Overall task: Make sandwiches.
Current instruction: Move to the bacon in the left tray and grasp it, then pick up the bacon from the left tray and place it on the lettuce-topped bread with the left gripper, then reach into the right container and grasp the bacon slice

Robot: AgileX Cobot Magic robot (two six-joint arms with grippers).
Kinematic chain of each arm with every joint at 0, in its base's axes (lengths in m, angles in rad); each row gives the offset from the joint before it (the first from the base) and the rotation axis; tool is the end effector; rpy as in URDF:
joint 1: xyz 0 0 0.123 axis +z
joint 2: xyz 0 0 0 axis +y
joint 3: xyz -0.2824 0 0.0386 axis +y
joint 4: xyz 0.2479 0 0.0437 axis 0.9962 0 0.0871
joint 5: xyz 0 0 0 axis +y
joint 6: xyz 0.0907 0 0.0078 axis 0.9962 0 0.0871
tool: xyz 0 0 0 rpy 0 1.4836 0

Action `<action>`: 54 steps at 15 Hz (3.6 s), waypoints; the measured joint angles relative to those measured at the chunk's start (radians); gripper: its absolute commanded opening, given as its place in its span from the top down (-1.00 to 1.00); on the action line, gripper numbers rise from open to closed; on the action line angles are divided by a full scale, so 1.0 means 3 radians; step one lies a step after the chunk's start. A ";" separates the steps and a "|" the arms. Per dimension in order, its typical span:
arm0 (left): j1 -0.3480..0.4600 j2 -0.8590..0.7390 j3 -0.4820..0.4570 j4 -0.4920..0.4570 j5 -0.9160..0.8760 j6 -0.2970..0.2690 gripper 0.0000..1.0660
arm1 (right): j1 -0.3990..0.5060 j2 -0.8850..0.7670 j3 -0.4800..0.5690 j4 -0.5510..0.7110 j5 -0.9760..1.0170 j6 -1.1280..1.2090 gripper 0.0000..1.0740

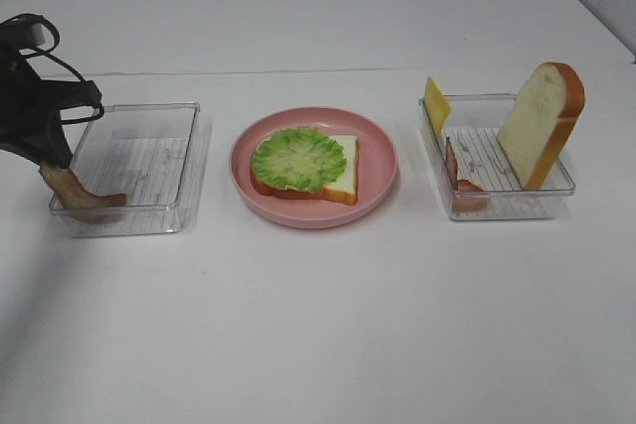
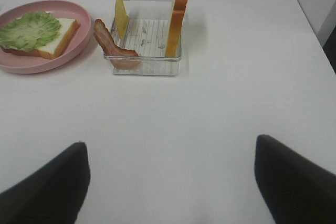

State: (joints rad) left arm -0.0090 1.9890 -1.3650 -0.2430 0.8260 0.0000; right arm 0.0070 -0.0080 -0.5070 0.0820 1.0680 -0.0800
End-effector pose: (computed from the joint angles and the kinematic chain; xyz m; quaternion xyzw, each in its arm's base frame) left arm 0.3962 -0.0197 0.1686 -0.0680 0.9876 -0.0976 0.1026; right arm -0.0074 0.0065 0.2787 -0.0390 0.8496 0.0218 0.5255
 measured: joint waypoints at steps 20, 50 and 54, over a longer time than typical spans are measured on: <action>-0.0857 0.0030 -0.0500 -0.2880 -0.0363 0.1553 1.00 | 0.0000 0.0000 0.0000 0.0000 0.0000 0.0000 -0.50; -0.0967 0.0913 -0.1030 -0.1953 -0.0250 0.1373 -0.34 | 0.0000 0.0000 0.0000 0.0000 0.0000 0.0000 -0.50; -0.0967 0.0487 -0.1040 -0.1227 -0.0020 0.1200 -0.34 | 0.0000 0.0000 0.0000 0.0000 0.0000 0.0000 -0.50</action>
State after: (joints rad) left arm -0.2990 2.1350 -1.6770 -0.6110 0.8200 0.3600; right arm 0.0070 -0.0080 -0.5070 0.0820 1.0680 -0.0800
